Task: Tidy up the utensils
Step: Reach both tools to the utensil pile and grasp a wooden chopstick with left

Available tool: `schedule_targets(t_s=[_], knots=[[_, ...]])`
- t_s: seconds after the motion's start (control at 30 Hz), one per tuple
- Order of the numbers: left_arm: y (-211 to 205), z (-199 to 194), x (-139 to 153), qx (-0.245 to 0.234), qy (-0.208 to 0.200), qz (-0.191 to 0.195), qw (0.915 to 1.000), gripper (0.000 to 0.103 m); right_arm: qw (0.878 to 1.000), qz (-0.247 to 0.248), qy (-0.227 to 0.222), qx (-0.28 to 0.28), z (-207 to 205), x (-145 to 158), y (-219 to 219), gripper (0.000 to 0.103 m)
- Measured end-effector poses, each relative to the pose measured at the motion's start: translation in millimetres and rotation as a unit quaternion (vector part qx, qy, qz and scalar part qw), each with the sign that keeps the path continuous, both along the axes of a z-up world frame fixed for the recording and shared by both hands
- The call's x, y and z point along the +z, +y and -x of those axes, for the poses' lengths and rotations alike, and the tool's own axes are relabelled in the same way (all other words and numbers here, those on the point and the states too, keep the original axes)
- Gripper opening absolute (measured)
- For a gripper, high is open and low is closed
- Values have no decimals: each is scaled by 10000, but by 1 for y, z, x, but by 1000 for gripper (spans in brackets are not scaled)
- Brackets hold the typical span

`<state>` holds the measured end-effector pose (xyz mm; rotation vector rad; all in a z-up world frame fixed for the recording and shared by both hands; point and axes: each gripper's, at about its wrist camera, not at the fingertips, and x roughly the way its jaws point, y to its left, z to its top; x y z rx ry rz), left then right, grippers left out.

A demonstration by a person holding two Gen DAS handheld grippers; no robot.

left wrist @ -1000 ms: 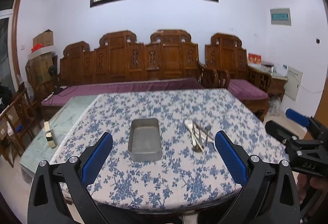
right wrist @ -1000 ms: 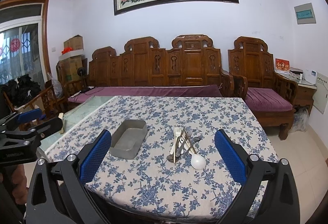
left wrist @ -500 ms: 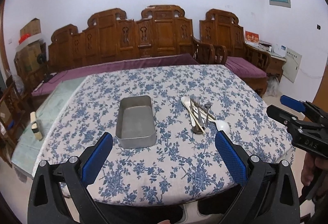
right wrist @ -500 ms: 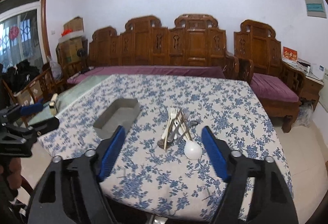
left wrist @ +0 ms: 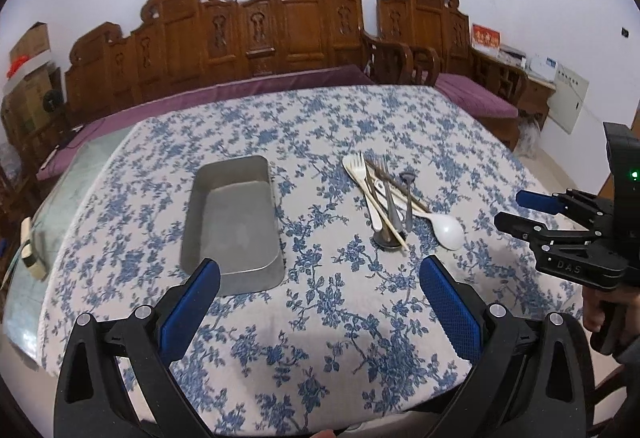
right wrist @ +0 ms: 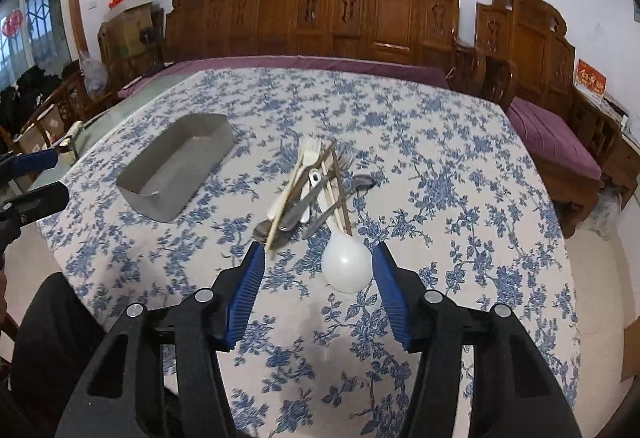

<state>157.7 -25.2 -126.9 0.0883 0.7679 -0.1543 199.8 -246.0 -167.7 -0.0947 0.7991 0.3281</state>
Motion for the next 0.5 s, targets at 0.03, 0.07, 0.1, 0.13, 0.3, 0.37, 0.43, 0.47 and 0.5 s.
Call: schedule_targets(t_s=[0.03, 0.07, 0.1, 0.13, 0.3, 0.37, 0.43, 0.47, 0.5], knots=[[-2, -4, -3, -23, 41, -6, 10000, 97, 10000, -33, 43, 9, -5, -5, -1, 58], [-5, -12, -8, -54, 120, -10, 9999, 97, 10000, -60, 79, 12, -10, -8, -2, 58], [-6, -16, -10, -88, 153, 15, 9998, 97, 9999, -92, 113, 16, -15, -12, -2, 57], [-9, -21, -13, -134, 184, 57, 9997, 97, 9998, -127, 167, 19, -21, -18, -4, 56], [-27, -48, -31, -317, 403, 162, 9986, 97, 9994, -194, 302, -35, -43, -35, -12, 50], [-37, -60, -39, -386, 494, 181, 9979, 96, 9991, -228, 363, -38, -49, -40, -15, 48], [-47, -74, -49, -394, 610, 184, 9972, 93, 9991, -169, 395, 1, -55, -44, -16, 46], [-50, -81, -54, -396, 674, 211, 9967, 91, 9991, -148, 387, 12, -57, -46, -17, 46], [-53, -88, -60, -377, 762, 234, 9961, 88, 9991, -155, 406, 21, -60, -48, -18, 46]])
